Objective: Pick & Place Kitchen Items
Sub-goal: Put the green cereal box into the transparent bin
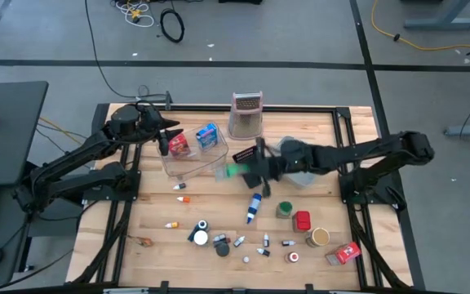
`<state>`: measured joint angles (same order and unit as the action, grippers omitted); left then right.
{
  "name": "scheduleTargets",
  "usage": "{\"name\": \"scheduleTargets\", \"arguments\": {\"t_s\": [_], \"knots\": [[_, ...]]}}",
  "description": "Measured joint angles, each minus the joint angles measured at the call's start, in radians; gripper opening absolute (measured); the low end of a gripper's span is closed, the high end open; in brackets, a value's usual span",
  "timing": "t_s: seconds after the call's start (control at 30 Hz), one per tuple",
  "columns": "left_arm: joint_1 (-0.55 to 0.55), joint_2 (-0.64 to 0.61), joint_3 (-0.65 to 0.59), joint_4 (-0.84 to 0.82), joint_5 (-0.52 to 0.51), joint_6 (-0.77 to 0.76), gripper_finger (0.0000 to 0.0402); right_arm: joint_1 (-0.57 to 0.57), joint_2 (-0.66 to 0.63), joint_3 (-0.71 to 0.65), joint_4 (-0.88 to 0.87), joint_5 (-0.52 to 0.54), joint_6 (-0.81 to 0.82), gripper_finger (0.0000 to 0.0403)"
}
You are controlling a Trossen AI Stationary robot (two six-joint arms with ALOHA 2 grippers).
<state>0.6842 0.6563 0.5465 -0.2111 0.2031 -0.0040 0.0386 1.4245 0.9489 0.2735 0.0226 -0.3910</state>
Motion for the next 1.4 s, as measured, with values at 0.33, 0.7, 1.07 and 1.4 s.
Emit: {"name": "scheduleTargets", "arguments": {"t_s": [0.33,0.7,1.07,1.4], "knots": [[0.000,0.000,0.000,0.000,0.000,0.037,0.0164,-0.141,0.149,0.030,0.276,-0.067,0.084,0.0121],[0.000,0.000,0.000,-0.004,0.000,0.038,0.0164,-0.274,0.411,0.347,-0.177,-0.150,0.077,0.0121],[0.000,0.000,0.000,-0.011,0.000,0.042,0.0164,-0.347,0.543,0.416,-0.212,-0.304,0.078,0.0121],[0.000,0.000,0.000,-0.017,0.000,0.042,0.0164,-0.348,0.577,0.416,-0.207,-0.303,0.063,0.0144]]}}
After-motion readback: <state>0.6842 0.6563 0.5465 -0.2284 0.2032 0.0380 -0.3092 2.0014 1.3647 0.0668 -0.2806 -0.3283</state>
